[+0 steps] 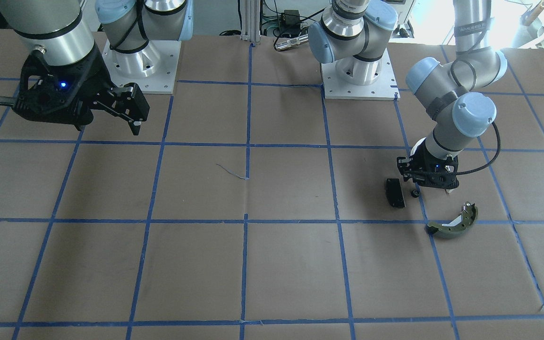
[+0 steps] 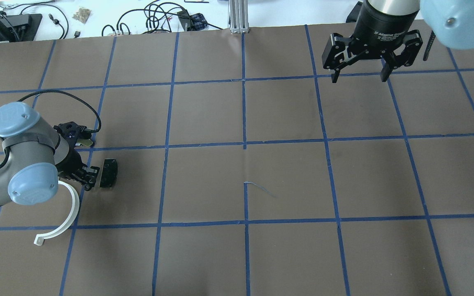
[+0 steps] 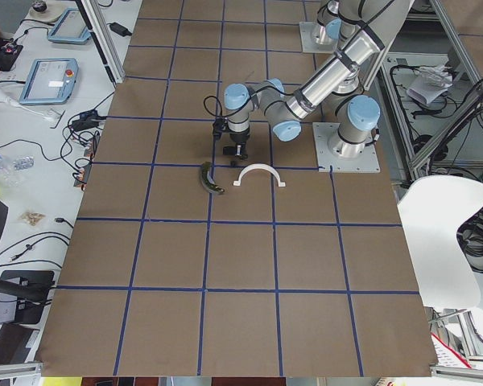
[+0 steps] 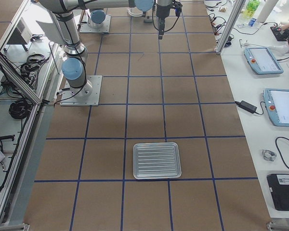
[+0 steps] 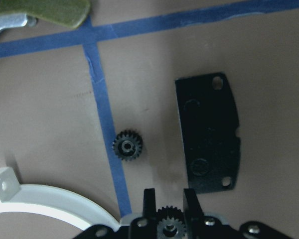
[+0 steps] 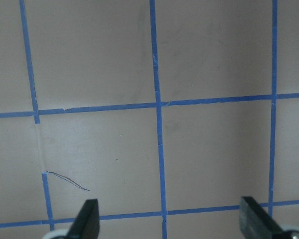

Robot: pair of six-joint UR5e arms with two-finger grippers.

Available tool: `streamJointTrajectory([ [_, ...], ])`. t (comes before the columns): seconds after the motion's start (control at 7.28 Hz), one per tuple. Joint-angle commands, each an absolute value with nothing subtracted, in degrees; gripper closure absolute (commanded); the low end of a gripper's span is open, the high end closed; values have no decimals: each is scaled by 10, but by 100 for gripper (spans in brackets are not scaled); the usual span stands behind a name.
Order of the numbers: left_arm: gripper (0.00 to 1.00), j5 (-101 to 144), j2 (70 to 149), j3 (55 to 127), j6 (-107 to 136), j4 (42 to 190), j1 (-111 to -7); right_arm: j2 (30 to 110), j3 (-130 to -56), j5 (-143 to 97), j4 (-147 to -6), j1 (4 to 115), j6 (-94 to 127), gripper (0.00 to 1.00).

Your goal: Place bearing gear from tray to pile

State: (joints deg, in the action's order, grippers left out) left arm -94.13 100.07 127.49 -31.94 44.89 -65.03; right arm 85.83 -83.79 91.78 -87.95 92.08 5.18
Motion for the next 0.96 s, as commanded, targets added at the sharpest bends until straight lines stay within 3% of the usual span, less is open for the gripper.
streamJointTrajectory([
  [0.0, 100, -941, 1004, 1285, -324, 431, -636, 858, -845, 910, -888, 920, 55, 0],
  [0.14, 100, -940, 1003, 1288, -322, 431, -637, 857, -846, 909, -893, 920, 56, 0],
  [0.27, 57, -941, 1003, 1286, -323, 429, -637, 854, -847, 910, -899, 920, 52, 0],
  [0.41, 1, -940, 1000, 1287, -323, 429, -638, 854, -848, 910, -915, 920, 51, 0],
  [0.82, 0, -943, 963, 1212, -311, 512, -677, 854, -849, 911, -914, 918, 52, 0],
])
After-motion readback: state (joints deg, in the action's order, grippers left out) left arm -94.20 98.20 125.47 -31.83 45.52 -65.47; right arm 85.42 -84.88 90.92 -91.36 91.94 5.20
